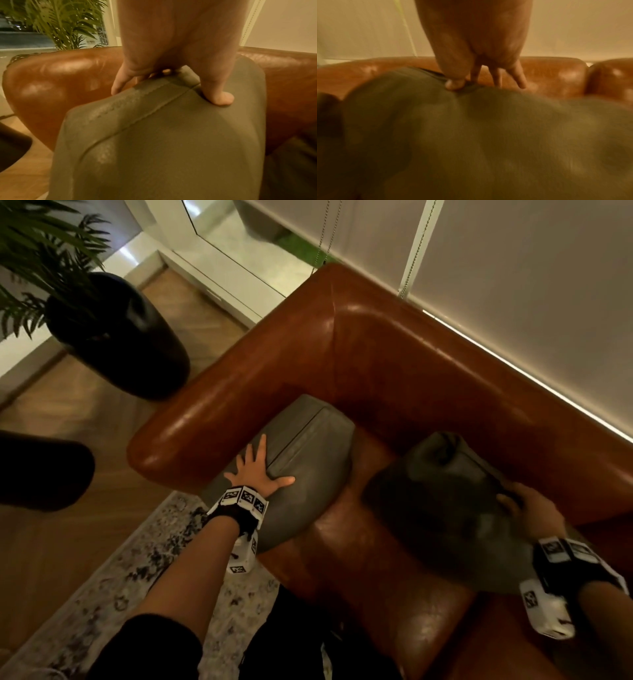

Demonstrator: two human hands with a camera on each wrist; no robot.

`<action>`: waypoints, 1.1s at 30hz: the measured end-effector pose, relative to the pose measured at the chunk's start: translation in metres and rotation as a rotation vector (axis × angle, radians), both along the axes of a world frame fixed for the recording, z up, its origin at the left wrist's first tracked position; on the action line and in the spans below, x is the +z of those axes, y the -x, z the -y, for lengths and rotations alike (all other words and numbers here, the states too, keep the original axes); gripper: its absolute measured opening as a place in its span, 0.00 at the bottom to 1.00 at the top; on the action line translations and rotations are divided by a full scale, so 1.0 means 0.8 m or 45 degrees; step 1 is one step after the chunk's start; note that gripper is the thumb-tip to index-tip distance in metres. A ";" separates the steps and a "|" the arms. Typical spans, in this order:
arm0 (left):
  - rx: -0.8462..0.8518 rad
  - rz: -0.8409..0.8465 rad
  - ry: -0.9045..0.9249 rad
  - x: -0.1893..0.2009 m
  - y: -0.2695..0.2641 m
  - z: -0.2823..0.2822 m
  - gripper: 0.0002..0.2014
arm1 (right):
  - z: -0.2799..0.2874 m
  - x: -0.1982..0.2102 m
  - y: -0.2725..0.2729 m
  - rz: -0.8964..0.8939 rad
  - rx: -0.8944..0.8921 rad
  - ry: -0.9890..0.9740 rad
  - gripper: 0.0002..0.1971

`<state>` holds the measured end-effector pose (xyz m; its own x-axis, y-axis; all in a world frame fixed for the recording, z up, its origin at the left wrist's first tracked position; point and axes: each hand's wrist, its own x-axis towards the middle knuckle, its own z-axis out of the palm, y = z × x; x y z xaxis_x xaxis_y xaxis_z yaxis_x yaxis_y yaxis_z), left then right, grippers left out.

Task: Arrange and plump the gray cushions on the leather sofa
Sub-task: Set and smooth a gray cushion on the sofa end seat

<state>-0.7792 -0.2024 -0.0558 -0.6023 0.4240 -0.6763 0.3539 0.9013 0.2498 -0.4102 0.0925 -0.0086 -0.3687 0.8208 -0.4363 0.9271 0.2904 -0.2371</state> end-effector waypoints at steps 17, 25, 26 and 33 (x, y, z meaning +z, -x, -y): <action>0.020 -0.151 -0.098 0.000 -0.019 0.046 0.43 | 0.012 0.005 0.027 0.148 -0.118 -0.166 0.04; 0.106 -0.195 -0.195 -0.004 -0.037 0.063 0.37 | 0.035 0.023 0.128 -0.172 -0.205 -0.254 0.31; 0.122 -0.191 -0.194 -0.005 -0.039 0.068 0.36 | 0.049 0.020 0.152 -0.233 -0.069 -0.295 0.30; 0.769 -0.282 -0.317 0.005 -0.071 0.127 0.42 | 0.128 -0.015 0.337 -0.452 0.493 0.116 0.26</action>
